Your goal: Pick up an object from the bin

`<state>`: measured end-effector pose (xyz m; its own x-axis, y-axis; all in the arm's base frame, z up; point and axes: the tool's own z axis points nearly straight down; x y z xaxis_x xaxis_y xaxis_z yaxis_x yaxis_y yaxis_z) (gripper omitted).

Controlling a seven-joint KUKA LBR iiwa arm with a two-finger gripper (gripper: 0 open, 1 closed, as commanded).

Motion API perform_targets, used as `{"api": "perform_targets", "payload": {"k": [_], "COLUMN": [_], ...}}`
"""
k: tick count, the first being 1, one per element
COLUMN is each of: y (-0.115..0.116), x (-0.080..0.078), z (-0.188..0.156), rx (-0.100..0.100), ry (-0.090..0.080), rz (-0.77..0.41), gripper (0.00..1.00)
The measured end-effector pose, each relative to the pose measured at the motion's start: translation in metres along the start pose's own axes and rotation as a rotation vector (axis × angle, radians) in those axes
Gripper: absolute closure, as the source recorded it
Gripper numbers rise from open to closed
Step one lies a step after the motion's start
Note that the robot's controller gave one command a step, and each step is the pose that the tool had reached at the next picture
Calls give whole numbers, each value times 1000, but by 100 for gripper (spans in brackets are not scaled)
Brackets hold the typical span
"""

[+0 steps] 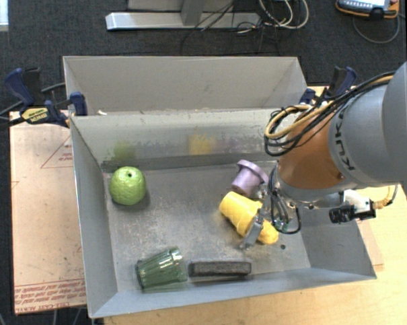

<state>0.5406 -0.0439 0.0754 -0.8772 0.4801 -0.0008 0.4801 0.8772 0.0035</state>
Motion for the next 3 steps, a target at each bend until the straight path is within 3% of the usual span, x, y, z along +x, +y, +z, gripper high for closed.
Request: {"api": "perform_targets", "payload": {"k": [1,3], "y": [7,6], "x": [21,22], "z": [6,2], "rx": [-1,0], "ry": [-2,1], "rz": [-33,-33], "gripper": [100,100]}}
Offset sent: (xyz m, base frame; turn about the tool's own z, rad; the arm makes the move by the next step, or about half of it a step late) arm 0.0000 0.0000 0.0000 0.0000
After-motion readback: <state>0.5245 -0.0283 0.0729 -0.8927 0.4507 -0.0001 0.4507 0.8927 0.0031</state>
